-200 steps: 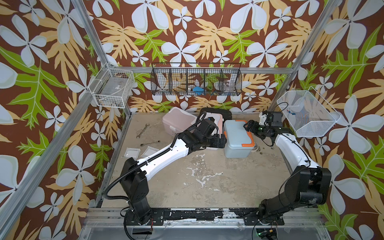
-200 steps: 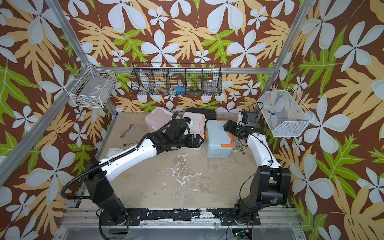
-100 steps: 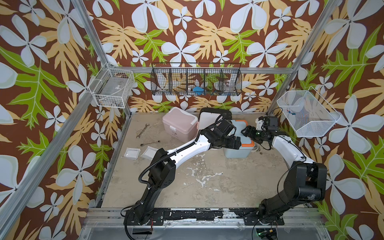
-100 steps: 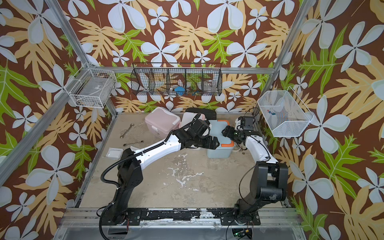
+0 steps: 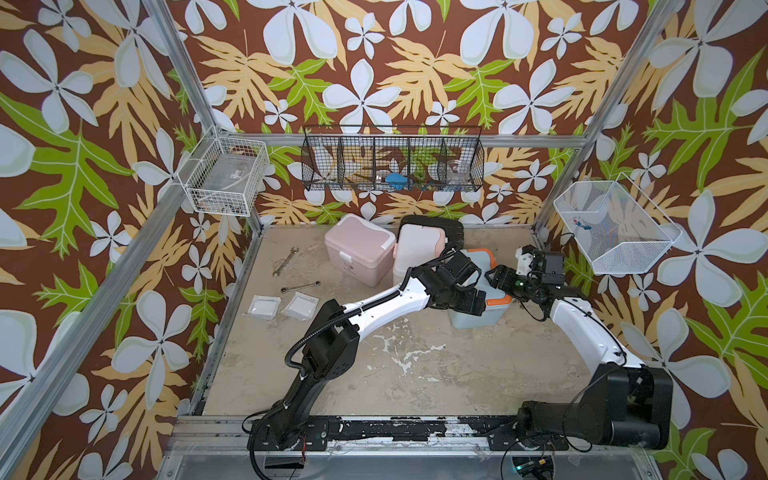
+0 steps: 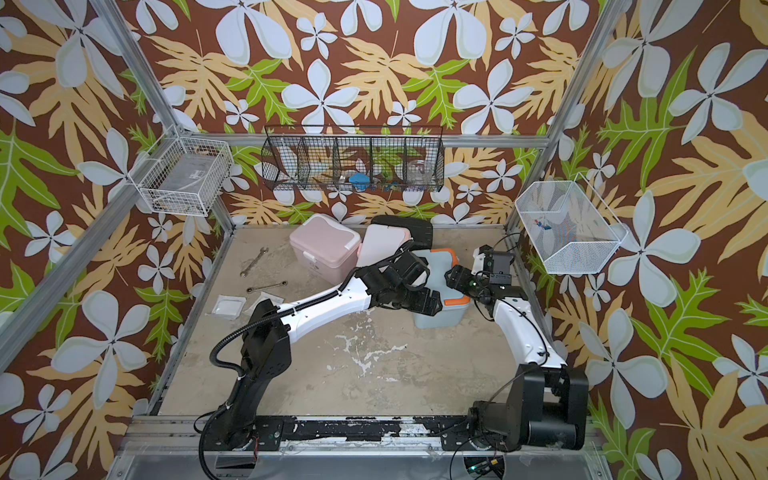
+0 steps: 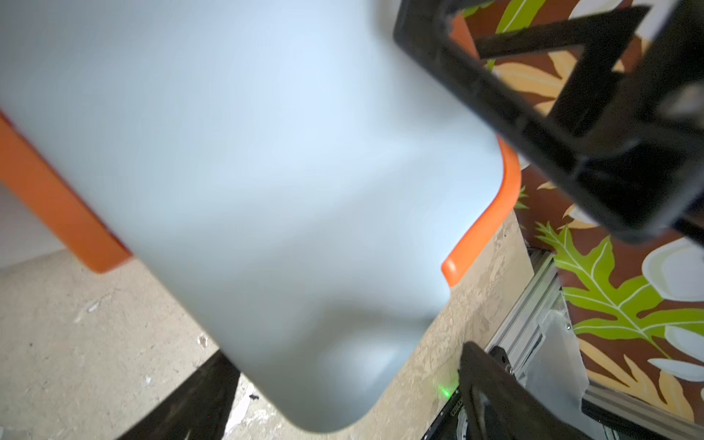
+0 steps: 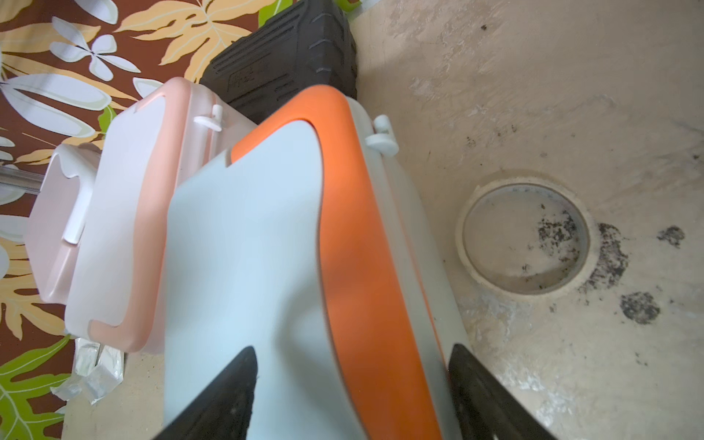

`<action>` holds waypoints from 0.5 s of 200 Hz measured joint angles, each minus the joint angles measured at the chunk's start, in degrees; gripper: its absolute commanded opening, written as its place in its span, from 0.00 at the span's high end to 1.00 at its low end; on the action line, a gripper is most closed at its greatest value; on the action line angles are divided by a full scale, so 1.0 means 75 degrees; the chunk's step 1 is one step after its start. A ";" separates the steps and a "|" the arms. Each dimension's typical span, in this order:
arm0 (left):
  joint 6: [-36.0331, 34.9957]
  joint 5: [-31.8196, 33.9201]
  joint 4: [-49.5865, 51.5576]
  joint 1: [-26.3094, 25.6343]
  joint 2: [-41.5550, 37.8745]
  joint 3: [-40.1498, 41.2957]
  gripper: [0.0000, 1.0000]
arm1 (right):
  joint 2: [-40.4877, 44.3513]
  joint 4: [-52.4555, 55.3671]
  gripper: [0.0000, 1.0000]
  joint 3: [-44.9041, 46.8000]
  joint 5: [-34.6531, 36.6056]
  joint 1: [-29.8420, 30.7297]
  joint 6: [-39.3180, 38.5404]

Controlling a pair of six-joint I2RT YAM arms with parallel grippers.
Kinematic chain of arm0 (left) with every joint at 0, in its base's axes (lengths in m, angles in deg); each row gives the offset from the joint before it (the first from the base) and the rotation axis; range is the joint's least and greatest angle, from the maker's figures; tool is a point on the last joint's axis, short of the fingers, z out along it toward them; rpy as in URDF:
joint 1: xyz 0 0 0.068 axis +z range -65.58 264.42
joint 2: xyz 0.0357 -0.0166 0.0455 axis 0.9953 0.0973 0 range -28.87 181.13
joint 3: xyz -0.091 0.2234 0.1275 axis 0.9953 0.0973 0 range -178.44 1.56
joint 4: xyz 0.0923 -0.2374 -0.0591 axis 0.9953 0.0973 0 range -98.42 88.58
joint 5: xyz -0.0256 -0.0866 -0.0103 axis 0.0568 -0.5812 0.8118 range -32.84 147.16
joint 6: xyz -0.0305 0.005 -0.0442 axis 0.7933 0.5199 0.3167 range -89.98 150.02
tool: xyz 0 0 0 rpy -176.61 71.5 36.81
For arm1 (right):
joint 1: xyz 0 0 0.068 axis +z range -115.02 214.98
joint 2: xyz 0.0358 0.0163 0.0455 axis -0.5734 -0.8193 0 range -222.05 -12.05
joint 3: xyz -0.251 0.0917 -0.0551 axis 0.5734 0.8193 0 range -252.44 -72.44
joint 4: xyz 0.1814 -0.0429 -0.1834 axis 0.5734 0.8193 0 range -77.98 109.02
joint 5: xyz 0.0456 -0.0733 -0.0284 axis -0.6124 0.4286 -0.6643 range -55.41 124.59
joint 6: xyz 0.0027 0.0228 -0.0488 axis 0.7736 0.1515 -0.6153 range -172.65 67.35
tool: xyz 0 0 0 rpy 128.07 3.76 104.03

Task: Open first aid kits and take out gauze
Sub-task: Move the first aid kit to the center of the board.

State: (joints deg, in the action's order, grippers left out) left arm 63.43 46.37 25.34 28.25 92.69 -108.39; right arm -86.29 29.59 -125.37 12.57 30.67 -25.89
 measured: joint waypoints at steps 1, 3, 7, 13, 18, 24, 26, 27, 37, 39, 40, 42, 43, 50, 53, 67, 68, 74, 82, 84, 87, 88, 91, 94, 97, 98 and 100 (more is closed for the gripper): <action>0.0000 0.0000 0.0000 -0.0006 -0.0017 0.0026 0.10 | 0.0055 0.0017 0.22 0.0029 0.0006 0.0015 0.0009; 0.0006 0.0003 -0.0009 -0.0026 -0.0073 0.0105 0.10 | 0.0108 0.0026 0.21 0.0058 0.0017 0.0035 0.0012; 0.0009 0.0000 -0.0006 -0.0061 -0.0169 0.0254 0.10 | 0.0262 0.0079 0.21 0.0143 0.0023 0.0079 0.0029; 0.0058 0.0000 -0.0085 -0.0128 -0.0344 0.0525 0.10 | 0.0527 0.0102 0.21 0.0294 0.0052 0.0160 0.0070; 0.0090 -0.0003 -0.0163 -0.0181 -0.0487 0.0752 0.10 | 0.0749 0.0090 0.21 0.0434 0.0096 0.0230 0.0131; 0.0131 0.0000 -0.0230 -0.0254 -0.0688 0.1049 0.10 | 0.1058 0.0128 0.21 0.0635 0.0134 0.0321 0.0213; 0.0140 -0.0003 -0.0248 -0.0277 -0.0749 0.1142 0.10 | 0.1134 0.0140 0.21 0.0685 0.0131 0.0341 0.0233; 0.0143 -0.0003 -0.0251 -0.0286 -0.0772 0.1174 0.10 | 0.1215 0.0157 0.21 0.0734 0.0131 0.0361 0.0254; 0.0227 -0.0029 -0.0434 -0.0391 -0.1110 0.1708 0.10 | 0.1737 0.0256 0.21 0.1081 0.0172 0.0498 0.0414; 0.0251 -0.0035 -0.0475 -0.0408 -0.1180 0.1821 0.10 | 0.1845 0.0271 0.21 0.1157 0.0175 0.0527 0.0446; 0.0259 -0.0044 -0.0490 -0.0414 -0.1209 0.1865 0.10 | 0.1880 0.0283 0.21 0.1180 0.0175 0.0536 0.0458; 0.0289 -0.0058 -0.0548 -0.0437 -0.1285 0.1988 0.09 | 0.2005 0.0315 0.21 0.1256 0.0172 0.0560 0.0504; 0.0300 -0.0058 -0.0562 -0.0440 -0.1309 0.2025 0.10 | 0.2078 0.0329 0.21 0.1303 0.0181 0.0574 0.0530; 0.0347 -0.0090 -0.0734 -0.0495 -0.1565 0.2445 0.10 | 0.2468 0.0449 0.21 0.1518 0.0163 0.0638 0.0656; 0.0344 -0.0117 -0.0787 -0.0513 -0.1655 0.2588 0.10 | 0.2617 0.0493 0.21 0.1594 0.0134 0.0659 0.0705; 0.0460 -0.0236 -0.1163 -0.0615 -0.2107 0.3264 0.10 | 0.3410 0.0889 0.20 0.1839 0.0119 0.0714 0.0985; 0.0472 -0.0242 -0.1183 -0.0621 -0.2127 0.3293 0.10 | 0.3488 0.0944 0.20 0.1845 0.0119 0.0714 0.1014; 0.0568 -0.0280 -0.1373 -0.0659 -0.2337 0.3558 0.10 | 0.3745 0.1148 0.19 0.1853 0.0128 0.0723 0.1090; 0.0606 -0.0370 -0.1594 -0.0694 -0.2623 0.3891 0.09 | 0.4045 0.1376 0.19 0.1804 0.0134 0.0729 0.1239; 0.0621 -0.0382 -0.1644 -0.0699 -0.2675 0.3946 0.09 | 0.4095 0.1431 0.19 0.1781 0.0137 0.0729 0.1233; 0.0670 -0.0391 -0.1722 -0.0717 -0.2801 0.4074 0.09 | 0.4144 0.1486 0.19 0.1743 0.0137 0.0729 0.1230; 0.0685 -0.0396 -0.1737 -0.0720 -0.2827 0.4095 0.09 | 0.4156 0.1495 0.19 0.1734 0.0137 0.0729 0.1233; 0.0720 -0.0417 -0.1784 -0.0729 -0.2920 0.4185 0.09 | 0.4199 0.1559 0.19 0.1679 0.0143 0.0729 0.1236; 0.0729 -0.0428 -0.1833 -0.0737 -0.3040 0.4287 0.08 | 0.4214 0.1594 0.18 0.1635 0.0146 0.0729 0.1244; 0.0729 -0.0437 -0.1880 -0.0737 -0.3133 0.4363 0.08 | 0.4217 0.1609 0.18 0.1591 0.0149 0.0729 0.1256; 0.0729 -0.0434 -0.1891 -0.0737 -0.3153 0.4380 0.08 | 0.4217 0.1612 0.18 0.1571 0.0152 0.0729 0.1262; 0.0729 -0.0431 -0.1912 -0.0737 -0.3212 0.4427 0.08 | 0.4202 0.1609 0.18 0.1545 0.0160 0.0729 0.1265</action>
State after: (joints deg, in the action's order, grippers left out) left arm 68.89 43.13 11.00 22.72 68.60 -75.19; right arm -54.77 41.65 -113.79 13.77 36.13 -16.40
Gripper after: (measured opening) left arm 0.913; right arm 0.814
